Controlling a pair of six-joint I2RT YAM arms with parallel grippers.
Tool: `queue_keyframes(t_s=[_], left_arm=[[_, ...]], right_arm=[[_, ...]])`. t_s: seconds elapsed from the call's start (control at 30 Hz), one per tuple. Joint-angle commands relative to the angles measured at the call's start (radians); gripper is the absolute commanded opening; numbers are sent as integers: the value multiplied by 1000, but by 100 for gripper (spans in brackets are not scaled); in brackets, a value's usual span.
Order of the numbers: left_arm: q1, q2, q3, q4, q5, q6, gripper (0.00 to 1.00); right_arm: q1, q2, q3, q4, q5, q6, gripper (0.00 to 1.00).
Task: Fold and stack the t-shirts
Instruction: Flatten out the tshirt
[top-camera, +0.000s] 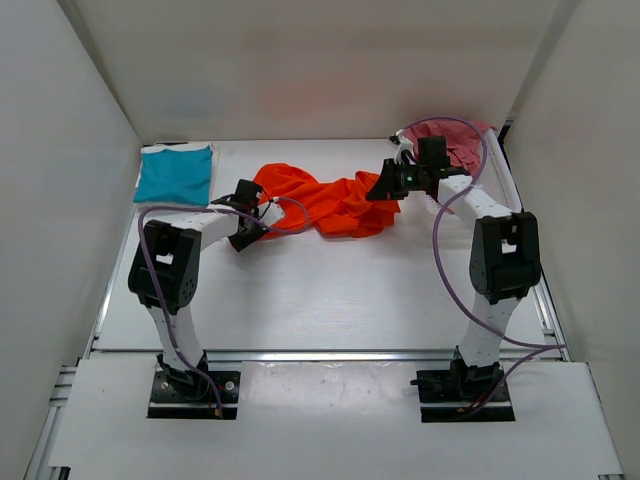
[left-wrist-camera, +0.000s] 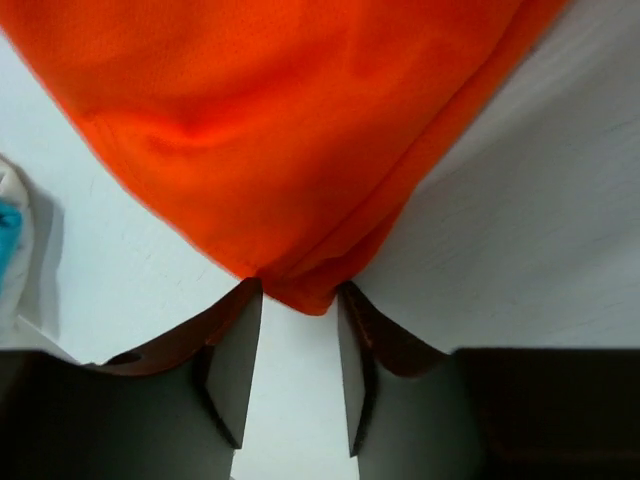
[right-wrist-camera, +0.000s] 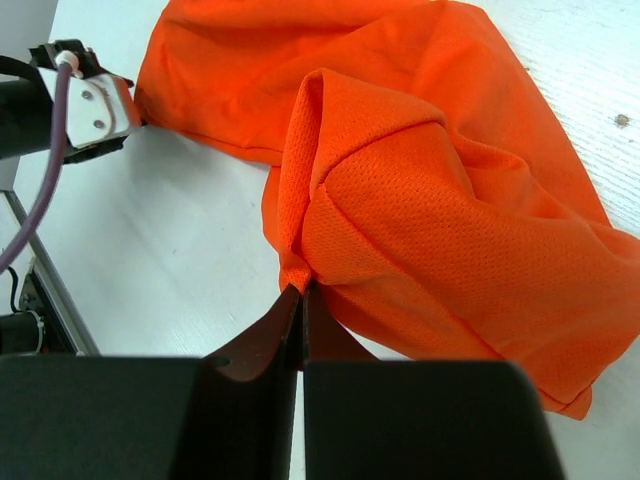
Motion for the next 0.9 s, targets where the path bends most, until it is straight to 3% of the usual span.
queue_keyframes(t_s=[0.0, 0.07, 0.1, 0.13, 0.23, 0.27, 0.33, 0.4, 0.47, 0.53, 0.63, 0.87], left_arm=[[-14, 31, 24, -48, 47, 6, 45], [-9, 70, 78, -87, 69, -14, 26], [-6, 99, 116, -116, 87, -38, 9], [6, 110, 141, -139, 90, -75, 0], [62, 154, 366, -218, 130, -124, 0], [93, 171, 521, -232, 139, -150, 0], [139, 212, 818, -309, 139, -193, 0], [178, 263, 1239, -352, 176, -255, 0], [222, 239, 1371, -310, 219, -281, 0], [236, 111, 1231, -190, 218, -275, 0], [242, -155, 728, -15, 244, -231, 0], [285, -427, 304, -183, 230, -129, 0]], right_arm=[[1, -54, 4, -3, -12, -11, 0], [1, -48, 21, 3, -14, -12, 0], [-7, -34, 26, 0, -11, -12, 1], [-13, -31, 61, -3, 0, -12, 0], [-33, -7, 214, -22, 18, -37, 0], [-51, 1, 259, -35, 49, -46, 0], [-65, 58, 528, -84, 128, -87, 0], [-83, 104, 729, -114, 210, -124, 0], [-99, 95, 837, -113, 258, -141, 0], [-113, 52, 836, -110, 279, -170, 0], [-122, -41, 729, -150, 290, -199, 0], [-88, -362, 168, -359, 197, -302, 0]])
